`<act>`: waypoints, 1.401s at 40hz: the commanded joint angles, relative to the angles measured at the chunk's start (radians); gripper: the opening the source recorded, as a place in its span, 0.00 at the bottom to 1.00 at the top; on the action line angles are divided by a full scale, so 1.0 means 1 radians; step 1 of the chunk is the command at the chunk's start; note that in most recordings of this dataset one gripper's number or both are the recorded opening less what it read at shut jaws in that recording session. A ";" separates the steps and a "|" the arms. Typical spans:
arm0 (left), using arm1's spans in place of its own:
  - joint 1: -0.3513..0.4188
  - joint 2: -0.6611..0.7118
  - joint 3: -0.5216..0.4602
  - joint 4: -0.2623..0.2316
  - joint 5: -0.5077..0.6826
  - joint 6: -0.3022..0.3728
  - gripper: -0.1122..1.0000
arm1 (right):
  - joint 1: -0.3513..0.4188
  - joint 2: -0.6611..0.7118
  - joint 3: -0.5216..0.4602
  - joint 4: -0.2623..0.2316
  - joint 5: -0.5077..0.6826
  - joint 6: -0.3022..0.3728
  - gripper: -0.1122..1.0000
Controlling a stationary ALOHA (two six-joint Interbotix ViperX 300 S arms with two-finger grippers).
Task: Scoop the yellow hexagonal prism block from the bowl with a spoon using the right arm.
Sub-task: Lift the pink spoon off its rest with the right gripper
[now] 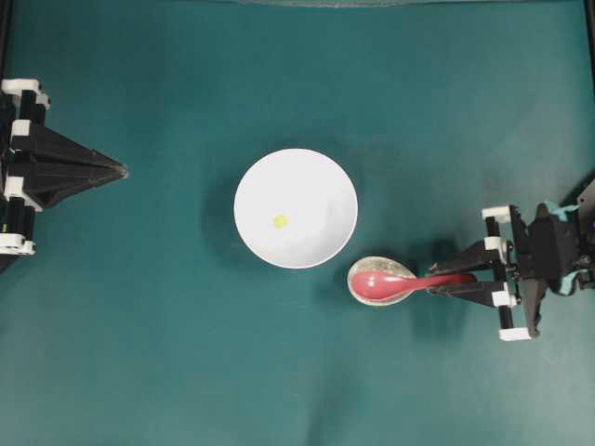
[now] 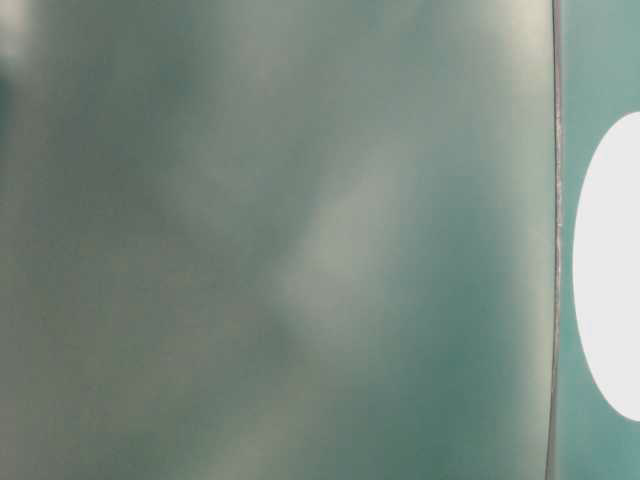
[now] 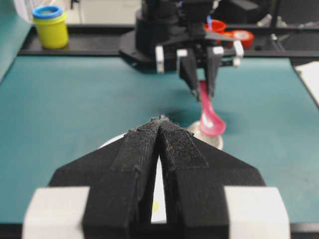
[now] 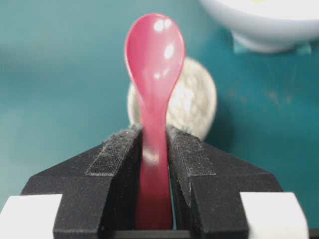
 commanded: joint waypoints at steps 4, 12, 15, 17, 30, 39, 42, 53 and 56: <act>0.002 0.002 -0.018 0.003 -0.005 0.002 0.10 | -0.008 -0.112 -0.011 -0.002 0.031 -0.044 0.31; 0.000 -0.002 -0.020 0.003 -0.005 0.002 0.10 | -0.040 -0.247 -0.038 -0.002 0.140 -0.132 0.31; 0.002 -0.002 -0.018 0.003 -0.005 0.002 0.10 | -0.058 -0.304 -0.055 -0.002 0.210 -0.169 0.31; 0.002 -0.002 -0.020 0.003 -0.005 0.002 0.10 | -0.071 -0.331 -0.064 -0.002 0.249 -0.186 0.31; 0.002 -0.003 -0.020 0.003 0.005 0.002 0.10 | -0.160 -0.491 -0.164 -0.002 0.563 -0.230 0.31; 0.002 -0.003 -0.018 0.003 0.011 0.002 0.10 | -0.198 -0.500 -0.245 -0.002 0.689 -0.230 0.31; 0.002 -0.003 -0.020 0.003 0.011 0.002 0.10 | -0.224 -0.491 -0.267 -0.002 0.726 -0.230 0.31; 0.002 -0.008 -0.020 0.003 0.011 0.000 0.10 | -0.316 -0.456 -0.344 -0.005 0.856 -0.230 0.31; 0.002 -0.011 -0.023 0.003 0.011 0.000 0.10 | -0.336 -0.446 -0.359 -0.006 0.873 -0.230 0.31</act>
